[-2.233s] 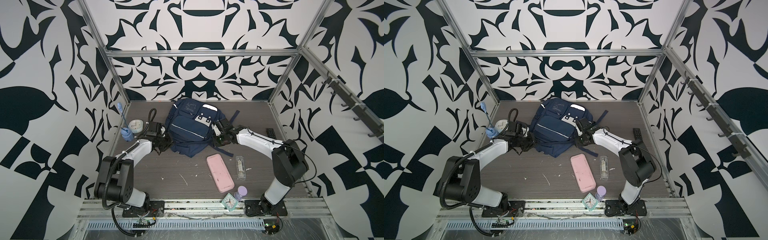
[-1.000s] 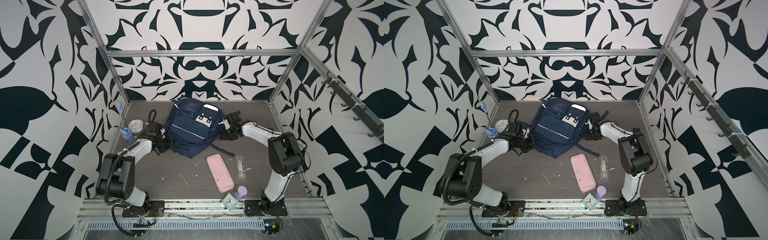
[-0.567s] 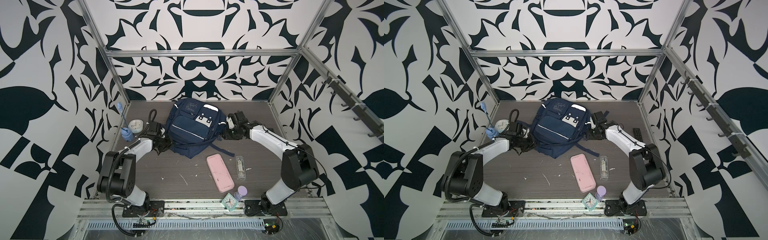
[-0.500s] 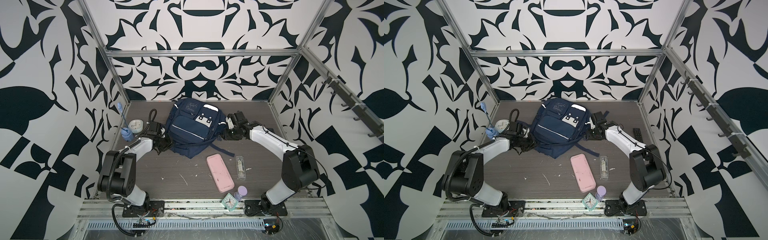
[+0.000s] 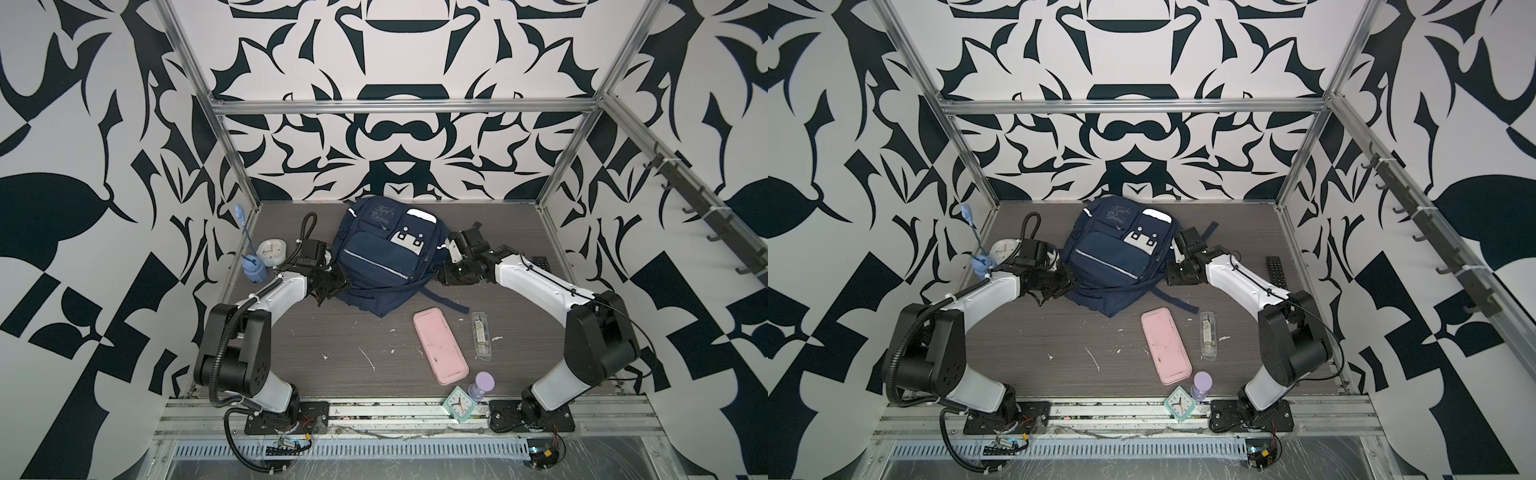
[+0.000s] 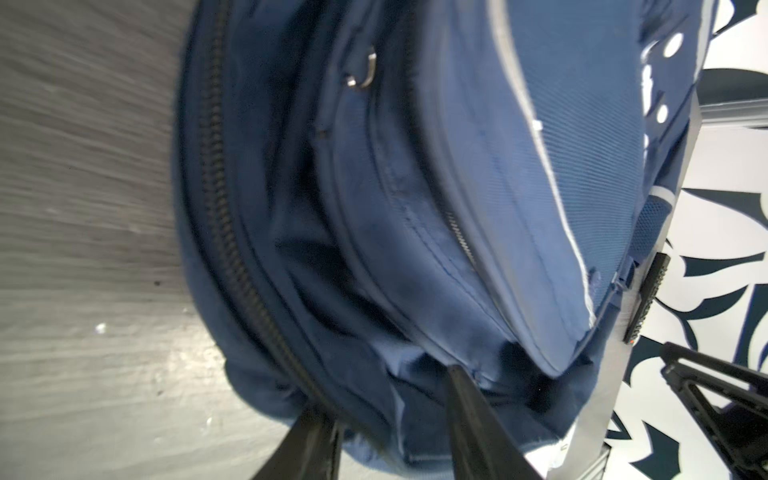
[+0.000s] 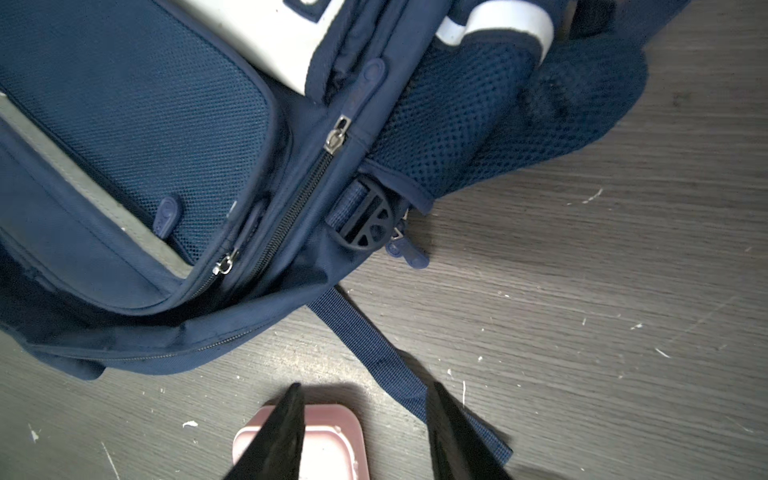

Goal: Pack the student bag

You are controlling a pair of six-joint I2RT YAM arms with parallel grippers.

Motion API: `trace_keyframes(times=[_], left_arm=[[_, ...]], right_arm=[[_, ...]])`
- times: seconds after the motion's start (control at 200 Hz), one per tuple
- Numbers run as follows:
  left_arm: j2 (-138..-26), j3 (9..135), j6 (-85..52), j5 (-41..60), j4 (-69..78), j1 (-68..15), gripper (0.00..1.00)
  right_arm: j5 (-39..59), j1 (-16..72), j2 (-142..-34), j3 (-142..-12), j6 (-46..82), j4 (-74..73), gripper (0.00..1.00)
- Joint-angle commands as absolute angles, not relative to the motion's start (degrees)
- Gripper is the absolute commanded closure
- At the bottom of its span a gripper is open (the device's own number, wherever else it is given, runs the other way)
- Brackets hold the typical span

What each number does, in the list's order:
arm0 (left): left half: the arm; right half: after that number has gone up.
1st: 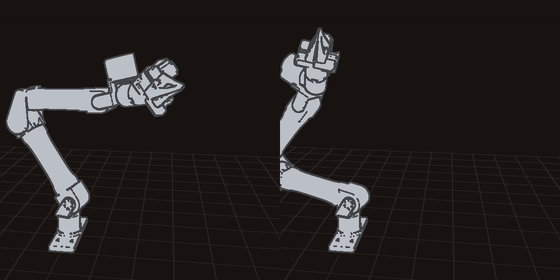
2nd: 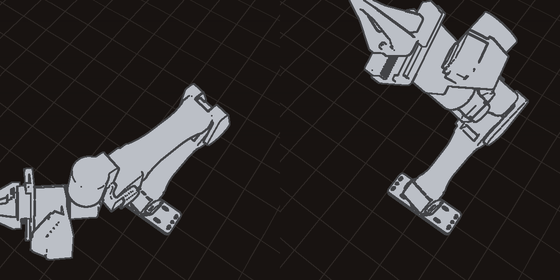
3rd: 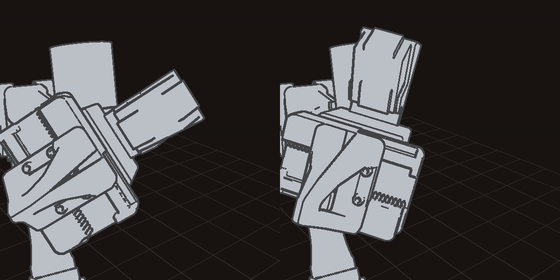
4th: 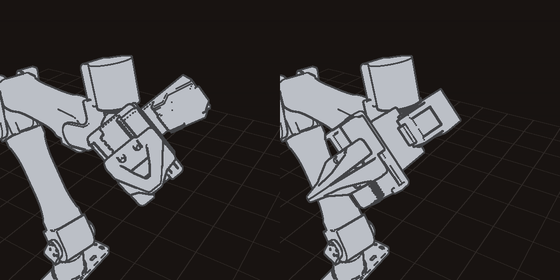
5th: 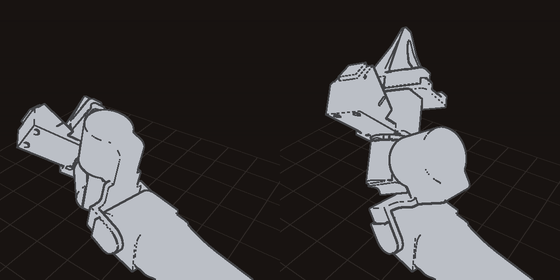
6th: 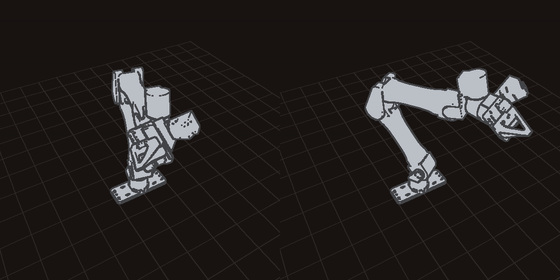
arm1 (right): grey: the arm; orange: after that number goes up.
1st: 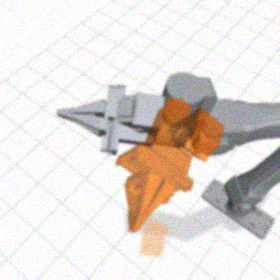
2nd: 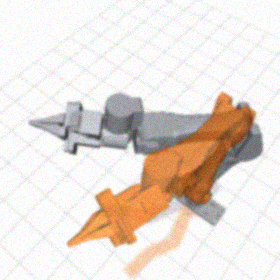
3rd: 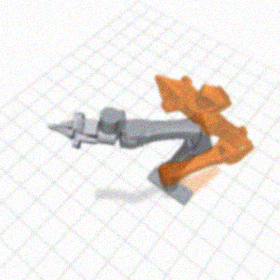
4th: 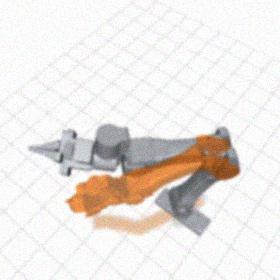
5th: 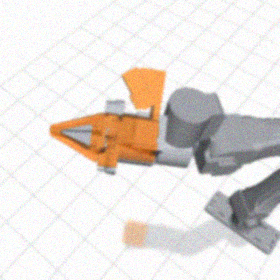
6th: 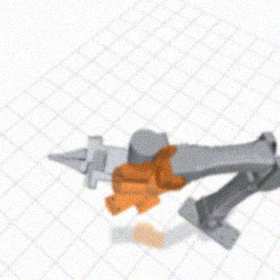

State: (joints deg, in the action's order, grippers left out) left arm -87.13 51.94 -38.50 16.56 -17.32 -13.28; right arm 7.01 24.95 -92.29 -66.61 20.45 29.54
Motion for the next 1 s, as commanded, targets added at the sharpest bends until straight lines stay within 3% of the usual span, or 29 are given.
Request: trace_keyframes(times=[0.0,0.435,0.725,0.885,0.995], left_arm=[[-83.6,54.6,-37.6,12.4,-20.2,-15.7,0.50],[-90.8,58.8,-42.1,12.0,-15.4,-24.9,0.47],[-97.7,59.7,-45.5,14.1,-11.2,-26.8,0.48],[-98.5,60.4,-45.9,13.9,-10.1,-26.7,0.69],[-98.7,62.5,-44.8,12.4,-11.3,-26.1,0.76]], right_arm=[[6.2,25.7,-91.6,-69.7,20.7,30.0,0.50],[7.0,32.6,-97.4,-72.6,22.8,26.6,0.50],[6.5,36.4,-101.1,-70.6,24.2,24.8,0.50],[6.6,38.2,-102.0,-70.0,24.7,24.4,0.50],[7.0,39.7,-103.2,-70.4,25.3,23.8,0.50]])
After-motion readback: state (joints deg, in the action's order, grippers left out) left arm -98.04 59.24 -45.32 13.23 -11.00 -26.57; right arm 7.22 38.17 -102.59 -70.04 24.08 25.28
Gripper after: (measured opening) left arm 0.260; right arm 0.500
